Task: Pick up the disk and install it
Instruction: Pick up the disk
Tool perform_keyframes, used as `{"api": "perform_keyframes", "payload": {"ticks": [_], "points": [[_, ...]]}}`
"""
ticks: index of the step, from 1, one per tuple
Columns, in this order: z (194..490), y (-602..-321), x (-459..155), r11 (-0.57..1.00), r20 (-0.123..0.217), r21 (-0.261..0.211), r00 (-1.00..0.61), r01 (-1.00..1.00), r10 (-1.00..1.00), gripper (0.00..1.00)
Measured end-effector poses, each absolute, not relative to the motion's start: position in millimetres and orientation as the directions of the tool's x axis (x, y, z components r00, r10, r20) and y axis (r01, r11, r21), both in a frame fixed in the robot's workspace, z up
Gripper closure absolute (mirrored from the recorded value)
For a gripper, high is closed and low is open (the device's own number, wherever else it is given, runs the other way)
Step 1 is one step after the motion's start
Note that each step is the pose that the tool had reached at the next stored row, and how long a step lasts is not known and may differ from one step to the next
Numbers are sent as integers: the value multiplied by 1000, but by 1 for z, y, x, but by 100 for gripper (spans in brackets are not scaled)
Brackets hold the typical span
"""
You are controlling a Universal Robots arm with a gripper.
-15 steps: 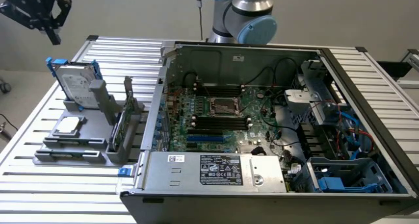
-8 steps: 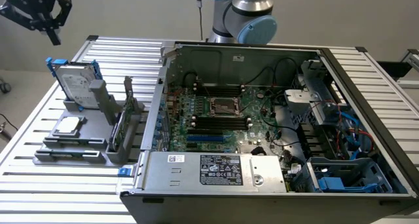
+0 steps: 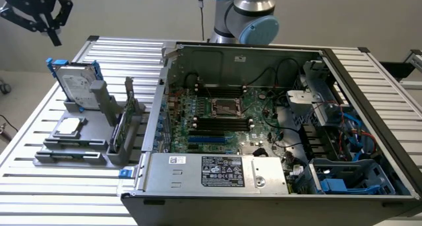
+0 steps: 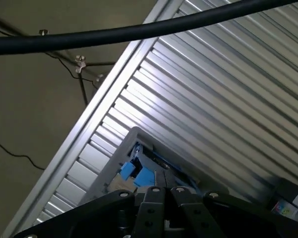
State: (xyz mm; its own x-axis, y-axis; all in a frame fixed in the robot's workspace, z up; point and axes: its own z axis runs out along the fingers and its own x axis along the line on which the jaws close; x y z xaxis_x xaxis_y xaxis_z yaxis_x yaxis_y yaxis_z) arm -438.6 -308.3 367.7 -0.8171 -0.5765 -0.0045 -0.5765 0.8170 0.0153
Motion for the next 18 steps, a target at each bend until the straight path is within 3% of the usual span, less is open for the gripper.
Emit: {"api": "perform_keyframes", "payload": {"ticks": [18], "points": [[366, -308, -439, 588, -5, 15, -589, -808, -808, 89]]}}
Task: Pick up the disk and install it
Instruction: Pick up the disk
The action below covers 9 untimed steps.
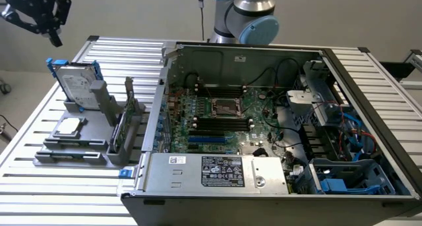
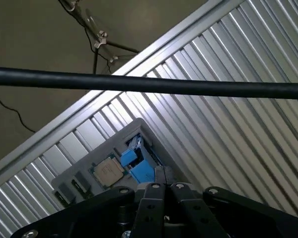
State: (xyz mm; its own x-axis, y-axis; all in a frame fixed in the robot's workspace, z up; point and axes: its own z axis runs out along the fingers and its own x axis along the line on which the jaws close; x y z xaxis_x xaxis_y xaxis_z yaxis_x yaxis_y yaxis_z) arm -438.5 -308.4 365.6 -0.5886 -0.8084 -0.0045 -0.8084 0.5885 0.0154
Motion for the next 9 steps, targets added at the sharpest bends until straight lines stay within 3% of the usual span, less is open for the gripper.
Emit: {"api": "perform_keyframes", "payload": {"ticks": [9], "points": [[365, -308, -439, 449, -5, 15, -449, -894, -894, 89]]}}
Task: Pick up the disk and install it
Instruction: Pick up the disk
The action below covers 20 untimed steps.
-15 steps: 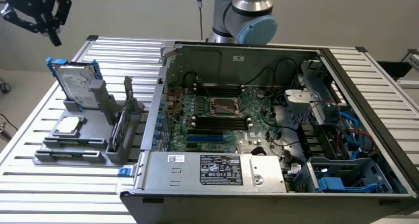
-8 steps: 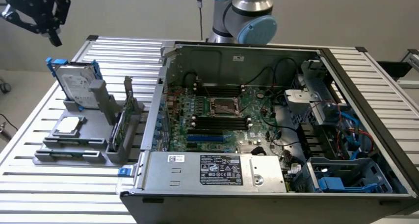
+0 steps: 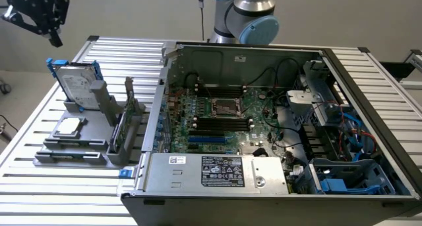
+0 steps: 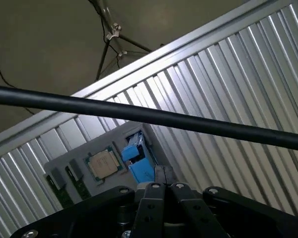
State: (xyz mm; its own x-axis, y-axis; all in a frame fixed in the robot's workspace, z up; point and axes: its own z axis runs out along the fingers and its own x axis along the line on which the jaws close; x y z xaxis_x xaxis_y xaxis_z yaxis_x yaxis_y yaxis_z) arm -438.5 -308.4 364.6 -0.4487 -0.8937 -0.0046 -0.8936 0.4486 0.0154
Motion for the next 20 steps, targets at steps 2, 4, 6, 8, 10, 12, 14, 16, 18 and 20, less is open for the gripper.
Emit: {"api": "perform_keyframes", "payload": {"ticks": [2, 4, 6, 8, 10, 12, 14, 16, 18, 20], "points": [[364, -308, -439, 416, -5, 15, -416, -909, -909, 89], [364, -308, -439, 383, -5, 15, -383, -924, -924, 89], [364, -308, -439, 348, -5, 15, -348, -937, -937, 89], [364, -308, -439, 314, -5, 15, -314, -949, -949, 89], [364, -308, -439, 279, -5, 15, -280, -960, -960, 89], [363, -308, -439, 245, -5, 15, -245, -969, -970, 89], [363, -308, -439, 209, -5, 15, -209, -978, -978, 89], [363, -308, -439, 173, -5, 15, -173, -985, -985, 89], [363, -308, -439, 138, -5, 15, -138, -990, -990, 89], [363, -308, -439, 100, -5, 15, -101, -995, -995, 89]]}}
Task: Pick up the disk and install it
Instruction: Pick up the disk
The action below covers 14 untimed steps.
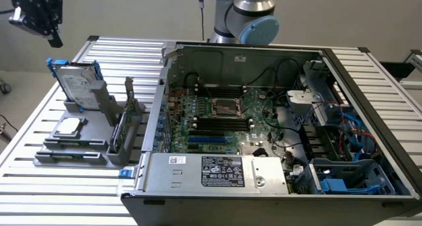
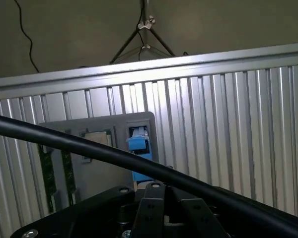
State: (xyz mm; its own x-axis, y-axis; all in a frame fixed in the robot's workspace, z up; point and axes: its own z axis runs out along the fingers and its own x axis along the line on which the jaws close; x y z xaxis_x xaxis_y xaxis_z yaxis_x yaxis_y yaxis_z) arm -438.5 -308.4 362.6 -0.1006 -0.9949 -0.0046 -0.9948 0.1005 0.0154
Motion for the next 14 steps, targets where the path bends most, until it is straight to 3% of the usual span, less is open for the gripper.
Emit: {"api": "perform_keyframes", "payload": {"ticks": [6, 9, 10, 12, 14], "points": [[362, -308, -439, 12, -2, 15, -12, -1000, -1000, 88], [363, -309, -440, -11, -1, 15, 11, -1000, -1000, 70], [363, -309, -440, -17, 0, 15, 17, -1000, -1000, 70], [363, -311, -441, -26, 0, 15, 26, -1000, -1000, 58], [363, -312, -441, -36, 1, 15, 36, -999, -999, 58]]}}
